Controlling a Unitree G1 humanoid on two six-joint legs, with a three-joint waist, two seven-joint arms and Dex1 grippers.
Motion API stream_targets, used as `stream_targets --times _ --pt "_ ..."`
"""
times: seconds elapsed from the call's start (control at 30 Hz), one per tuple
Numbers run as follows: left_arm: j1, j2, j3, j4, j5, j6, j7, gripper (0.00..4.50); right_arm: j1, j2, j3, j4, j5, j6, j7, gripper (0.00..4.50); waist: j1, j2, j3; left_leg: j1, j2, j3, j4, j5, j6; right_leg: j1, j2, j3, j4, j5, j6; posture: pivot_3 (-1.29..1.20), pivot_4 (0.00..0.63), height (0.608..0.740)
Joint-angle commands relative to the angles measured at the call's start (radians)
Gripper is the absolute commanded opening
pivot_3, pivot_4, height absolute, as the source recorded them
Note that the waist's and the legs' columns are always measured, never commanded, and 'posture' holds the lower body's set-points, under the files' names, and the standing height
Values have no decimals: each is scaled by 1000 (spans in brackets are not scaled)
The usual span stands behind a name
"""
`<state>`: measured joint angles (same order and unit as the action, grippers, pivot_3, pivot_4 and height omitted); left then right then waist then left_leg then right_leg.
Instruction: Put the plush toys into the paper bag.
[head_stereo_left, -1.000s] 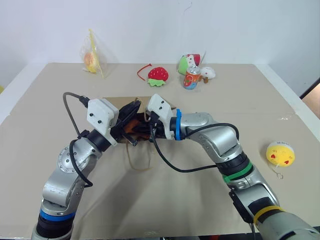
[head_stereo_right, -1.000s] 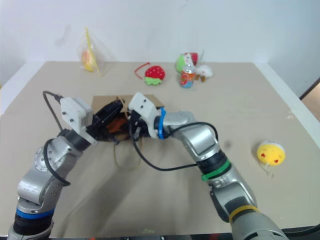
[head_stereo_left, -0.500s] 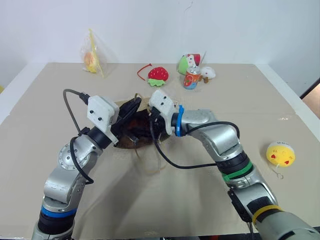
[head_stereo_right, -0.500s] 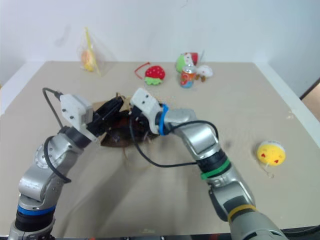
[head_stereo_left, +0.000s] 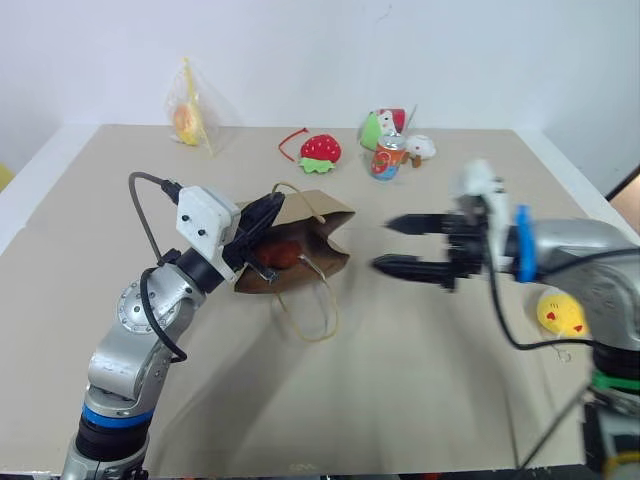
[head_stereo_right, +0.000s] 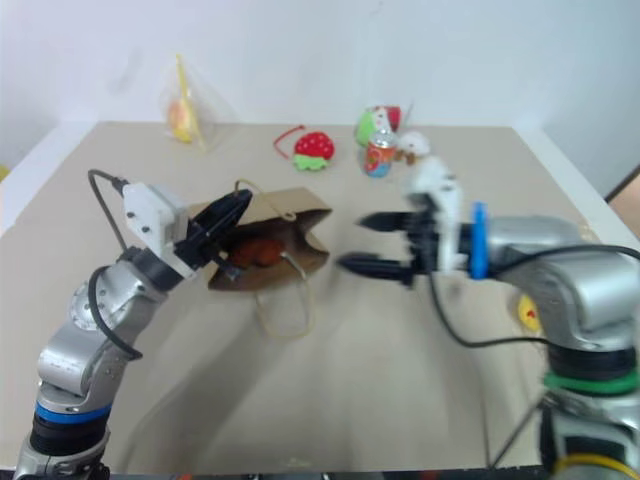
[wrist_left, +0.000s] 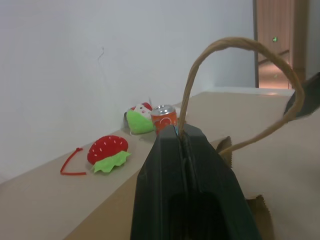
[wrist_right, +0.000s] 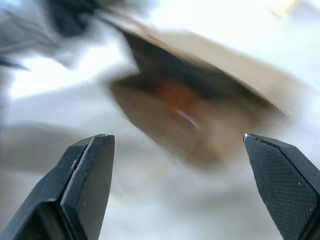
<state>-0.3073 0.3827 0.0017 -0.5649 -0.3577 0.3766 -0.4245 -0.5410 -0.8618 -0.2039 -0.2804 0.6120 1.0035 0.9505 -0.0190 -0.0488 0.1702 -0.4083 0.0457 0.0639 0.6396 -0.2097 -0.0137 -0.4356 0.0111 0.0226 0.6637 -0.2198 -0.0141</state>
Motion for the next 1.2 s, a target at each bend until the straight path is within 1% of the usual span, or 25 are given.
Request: stream_targets --times 0.03,0.13,0.23,0.33,0.43,0.53,0.6,0.7,0.73,0.77,0.87,0.93,0.97,1.0,1.03,1.07,1.13,1.2 --pt "-2 0 2 -44 -8 -11 -5 0 99 -23 -99 107 -172 -197 -162 4435 -3 0 0 0 0 0 0 0 0 0 0 1 0 0 0 0 150 740" --pt "6 -6 2 -48 -9 -9 -1 0 184 -3 -160 201 -285 -320 -307 4435 -4 1 0 1 0 1 0 0 0 -1 1 3 0 0 0 0 150 740" --pt "13 -8 -2 -57 -9 -6 1 0 278 1 -206 244 -337 -388 -362 4435 -4 1 0 1 0 1 -1 0 0 -1 1 3 1 0 0 0 150 740" --pt "27 -7 0 -65 -13 -4 -1 0 388 -20 -260 249 -338 -371 -347 4435 -4 1 0 1 0 0 -2 0 0 -1 2 2 1 0 0 0 150 740" --pt "33 -8 0 -66 -14 -4 0 0 446 -36 -309 260 -323 -338 -334 4435 -5 2 -1 1 0 0 -2 0 0 -1 2 2 1 0 0 0 150 740" --pt "30 -15 -10 -60 -8 -6 4 0 517 -46 -318 297 -316 -282 -306 4435 -5 2 -1 3 0 3 -1 1 0 0 2 5 1 1 2 0 150 740" --pt "28 -18 -14 -58 -7 -7 4 0 527 -38 -312 329 -322 -283 -316 4435 -5 2 -1 4 -1 2 0 1 1 2 1 5 0 1 2 0 150 740" --pt "20 -15 -14 -51 -8 -10 -4 0 504 -26 -292 369 -330 -302 -338 4435 -5 2 -1 4 -2 2 0 2 2 2 2 6 0 2 3 0 150 740" --pt "18 -13 -13 -48 -8 -11 -6 0 494 -24 -284 386 -341 -312 -353 3934 -5 2 -1 4 -2 2 0 2 2 3 2 7 0 2 3 0 150 740" --pt "15 -11 -12 -45 -7 -12 -9 0 485 -20 -276 401 -347 -316 -362 3666 -5 2 -1 4 -2 2 0 2 3 3 2 7 0 2 3 0 150 740" --pt "11 -6 -8 -40 -6 -15 -14 0 480 -12 -260 412 -349 -326 -368 2233 -4 2 -1 4 -3 1 0 3 4 4 2 8 0 2 3 0 150 740" --pt "11 -5 -8 -40 -4 -15 -16 0 483 -5 -256 398 -348 -324 -371 1391 -4 2 -1 4 -4 0 0 3 4 5 2 8 0 2 4 0 150 740" --pt "11 -5 -7 -40 -4 -15 -16 0 485 -2 -255 390 -346 -321 -374 1085 -4 1 -1 4 -4 0 0 3 4 5 2 8 0 2 4 0 150 740" --pt "11 -6 -7 -40 -4 -15 -17 0 488 0 -253 382 -346 -319 -374 566 -4 1 -1 4 -4 0 0 3 4 6 1 8 -1 2 5 0 150 740" --pt "10 -6 -6 -38 -4 -15 -17 0 494 -2 -247 371 -349 -323 -371 267 -4 1 -1 4 -4 0 0 3 4 6 1 8 -1 2 5 0 150 740" --pt "9 -7 -5 -36 -3 -15 -17 0 498 -5 -240 356 -349 -323 -362 173 -4 1 -1 4 -5 0 0 3 4 6 1 9 -1 2 5 0 150 740" --pt "5 -9 -4 -31 -2 -17 -17 0 499 -17 -225 291 -320 -322 -313 173 -4 1 -1 5 -5 0 0 3 4 7 1 9 -1 2 6 0 150 740" --pt "1 -10 -3 -26 -2 -20 -17 0 482 -34 -213 193 -242 -273 -231 173 -7 1 -1 6 -4 0 0 3 4 7 2 10 -1 2 5 0 150 740"
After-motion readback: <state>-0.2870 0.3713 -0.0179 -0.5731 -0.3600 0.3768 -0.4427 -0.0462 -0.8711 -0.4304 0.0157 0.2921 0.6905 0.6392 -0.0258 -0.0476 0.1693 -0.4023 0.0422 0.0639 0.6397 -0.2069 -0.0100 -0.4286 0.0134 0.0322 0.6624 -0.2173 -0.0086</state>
